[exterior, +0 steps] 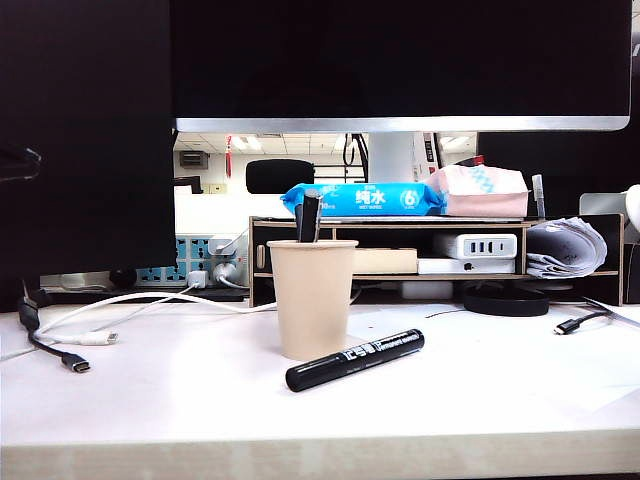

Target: Pick up the marker and insert it into the paper cup.

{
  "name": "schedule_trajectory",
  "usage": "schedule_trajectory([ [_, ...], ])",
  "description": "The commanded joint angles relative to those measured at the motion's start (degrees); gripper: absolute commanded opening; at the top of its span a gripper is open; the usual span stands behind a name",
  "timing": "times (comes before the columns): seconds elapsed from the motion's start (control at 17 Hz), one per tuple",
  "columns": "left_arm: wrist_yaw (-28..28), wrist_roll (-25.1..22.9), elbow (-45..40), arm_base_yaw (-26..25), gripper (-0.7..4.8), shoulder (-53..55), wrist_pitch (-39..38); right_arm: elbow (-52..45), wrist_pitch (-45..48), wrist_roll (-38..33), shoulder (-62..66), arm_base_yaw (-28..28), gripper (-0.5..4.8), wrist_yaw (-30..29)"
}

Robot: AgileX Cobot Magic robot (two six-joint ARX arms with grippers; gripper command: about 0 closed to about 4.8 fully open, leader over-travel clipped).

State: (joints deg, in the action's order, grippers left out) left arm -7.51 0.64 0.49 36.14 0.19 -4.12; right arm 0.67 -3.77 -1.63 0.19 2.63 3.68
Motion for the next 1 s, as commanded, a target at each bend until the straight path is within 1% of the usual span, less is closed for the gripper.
schedule_trajectory([
  [0.06, 0.8, -0.2, 0.1, 0.0, -0.05, 0.1, -6.0, -0.3, 1.0, 0.2, 0.0, 0.0, -0.05, 0.3],
  [0.47, 1.5, -0.2, 0.1, -0.1, -0.05, 0.2, -6.1, -0.3, 1.0, 0.2, 0.0, 0.0, -0.05, 0.3],
  [0.53, 2.4, -0.2, 0.1, -0.1, -0.05, 0.2, -6.1, -0.3, 1.0, 0.2, 0.0, 0.0, -0.05, 0.3],
  [0.59, 5.4, -0.2, 0.1, -0.1, -0.05, 0.2, -6.5, -0.3, 1.0, 0.2, 0.0, 0.0, -0.05, 0.3],
  [0.71, 6.4, -0.2, 0.1, -0.1, -0.05, 0.2, -6.6, -0.3, 1.0, 0.1, 0.0, 0.0, -0.05, 0.2],
  [0.77, 6.4, -0.2, 0.1, -0.1, -0.05, 0.2, -6.6, -0.3, 1.5, -2.3, 0.0, 0.0, -0.05, -2.2],
  [0.88, 6.4, -0.2, 0.1, -0.1, -0.05, 0.2, -6.6, -0.3, 2.6, -16.1, 0.0, 0.0, -0.06, -12.2],
  [1.0, 6.7, -0.2, 0.1, -0.1, -0.05, 0.2, -6.7, -0.3, 2.5, -24.3, 0.0, 0.1, -0.06, -16.9],
])
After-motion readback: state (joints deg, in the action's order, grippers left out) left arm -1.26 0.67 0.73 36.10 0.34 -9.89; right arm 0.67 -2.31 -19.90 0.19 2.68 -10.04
